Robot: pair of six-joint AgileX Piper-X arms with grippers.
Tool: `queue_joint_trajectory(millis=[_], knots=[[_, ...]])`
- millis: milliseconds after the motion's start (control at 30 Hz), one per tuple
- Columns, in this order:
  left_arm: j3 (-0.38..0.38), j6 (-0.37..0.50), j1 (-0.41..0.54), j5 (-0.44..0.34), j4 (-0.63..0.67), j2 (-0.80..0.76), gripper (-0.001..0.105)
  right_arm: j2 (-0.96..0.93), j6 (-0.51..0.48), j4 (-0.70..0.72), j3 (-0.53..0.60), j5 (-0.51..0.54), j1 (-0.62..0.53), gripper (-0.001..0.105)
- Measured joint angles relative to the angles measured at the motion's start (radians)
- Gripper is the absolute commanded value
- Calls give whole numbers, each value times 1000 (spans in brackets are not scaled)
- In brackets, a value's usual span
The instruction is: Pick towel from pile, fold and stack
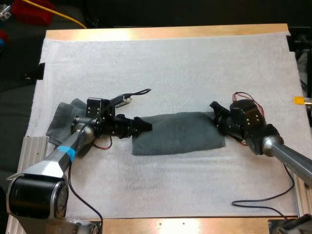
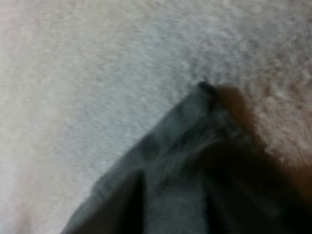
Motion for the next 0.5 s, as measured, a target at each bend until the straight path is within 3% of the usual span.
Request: queue_joint_trajectory(millis=[67, 233, 500], knots=[[-6, 0, 0, 35, 0, 0, 68, 0, -40, -43, 0, -18, 0, 65], [-12, 0, 0, 74, -3, -40, 68, 0, -98, -166, 0, -87, 0, 66], [-12, 0, 0, 74, 1, -225, 68, -76, -226, -118, 0, -73, 0, 66]])
